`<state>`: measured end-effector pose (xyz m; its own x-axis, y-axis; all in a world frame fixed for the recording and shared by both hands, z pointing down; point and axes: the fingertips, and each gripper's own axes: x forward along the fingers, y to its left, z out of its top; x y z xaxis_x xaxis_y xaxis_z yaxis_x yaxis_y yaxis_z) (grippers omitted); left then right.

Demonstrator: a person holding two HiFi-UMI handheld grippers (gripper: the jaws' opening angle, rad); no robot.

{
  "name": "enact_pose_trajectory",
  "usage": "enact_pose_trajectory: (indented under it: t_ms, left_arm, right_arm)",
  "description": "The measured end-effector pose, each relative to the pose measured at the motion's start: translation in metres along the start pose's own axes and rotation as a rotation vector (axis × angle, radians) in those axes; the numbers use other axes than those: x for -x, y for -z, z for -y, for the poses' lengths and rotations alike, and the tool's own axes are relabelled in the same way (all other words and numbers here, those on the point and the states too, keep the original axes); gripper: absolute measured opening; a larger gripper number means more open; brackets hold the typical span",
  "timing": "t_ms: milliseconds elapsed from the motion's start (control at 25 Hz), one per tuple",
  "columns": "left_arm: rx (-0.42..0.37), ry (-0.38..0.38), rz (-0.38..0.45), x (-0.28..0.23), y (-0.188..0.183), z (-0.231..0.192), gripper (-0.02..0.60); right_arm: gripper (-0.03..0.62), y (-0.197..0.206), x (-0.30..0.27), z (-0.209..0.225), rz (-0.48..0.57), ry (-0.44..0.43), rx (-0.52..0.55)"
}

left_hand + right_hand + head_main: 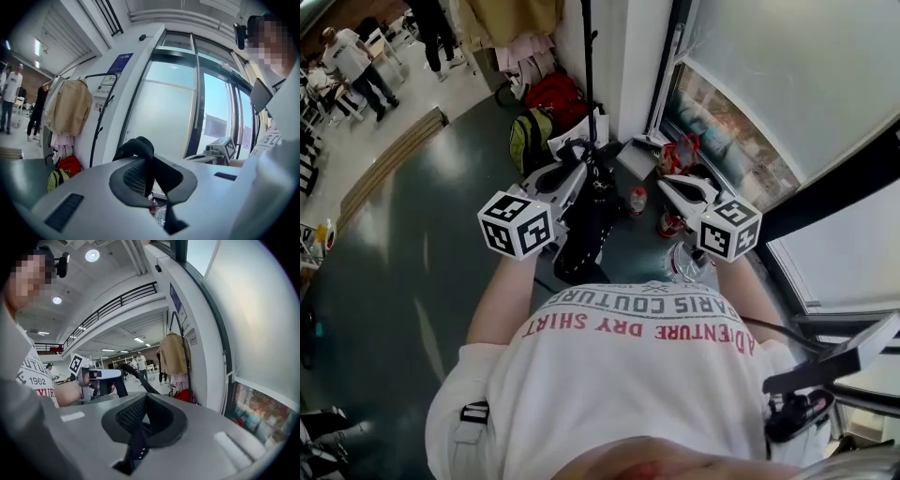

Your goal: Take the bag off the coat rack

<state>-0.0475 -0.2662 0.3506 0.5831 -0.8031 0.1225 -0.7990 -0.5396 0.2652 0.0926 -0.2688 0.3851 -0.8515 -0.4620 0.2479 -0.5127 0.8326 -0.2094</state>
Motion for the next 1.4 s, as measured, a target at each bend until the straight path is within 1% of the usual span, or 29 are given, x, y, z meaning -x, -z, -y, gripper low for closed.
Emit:
enact_pose_trajectory:
  t_ms: [120,240,400,560,680,800,960,1120,1280,1400]
  left_arm:
    - [0.041,-0.02,0.012,0.036,0.018,0.043,0.018]
    - [0.059,-0.02,-0.007,0.065,0.032,0.085,0.018]
    - [0.084,-0.009,-0.032,0.109,0.056,0.124,0.018]
    - [0.069,0.038,-0.07,0.153,0.087,0.161,0.018]
    - [0.071,0.086,-0.092,0.19,0.107,0.186,0.018]
    - [0.06,0.107,-0.121,0.236,0.119,0.2,0.018]
    - [0.034,0.118,-0.12,0.283,0.128,0.218,0.018]
    - [0.002,0.111,-0.117,0.315,0.124,0.227,0.018]
    - [0.012,0.102,-0.089,0.348,0.116,0.223,0.018]
    - [0.014,0.099,-0.082,0.364,0.117,0.222,0.018]
  right_arm:
    - [0.002,0.018,0.037,-0.036,-0.006,-0.026,-0.005]
    - [0.002,0.026,0.068,-0.067,0.005,-0.052,-0.019]
    - [0.002,0.048,0.099,-0.108,0.006,-0.057,-0.038]
    - [0.002,0.074,0.114,-0.153,0.007,-0.049,-0.05]
    - [0.002,0.09,0.12,-0.193,0.014,-0.018,-0.056]
    - [0.002,0.103,0.129,-0.247,0.031,-0.004,-0.087]
    - [0.002,0.121,0.146,-0.303,0.024,0.008,-0.075]
    - [0.002,0.123,0.156,-0.341,0.045,0.005,-0.073]
    - [0.002,0.123,0.157,-0.373,0.045,0.006,-0.058]
    - [0.002,0.127,0.157,-0.387,0.04,0.01,-0.058]
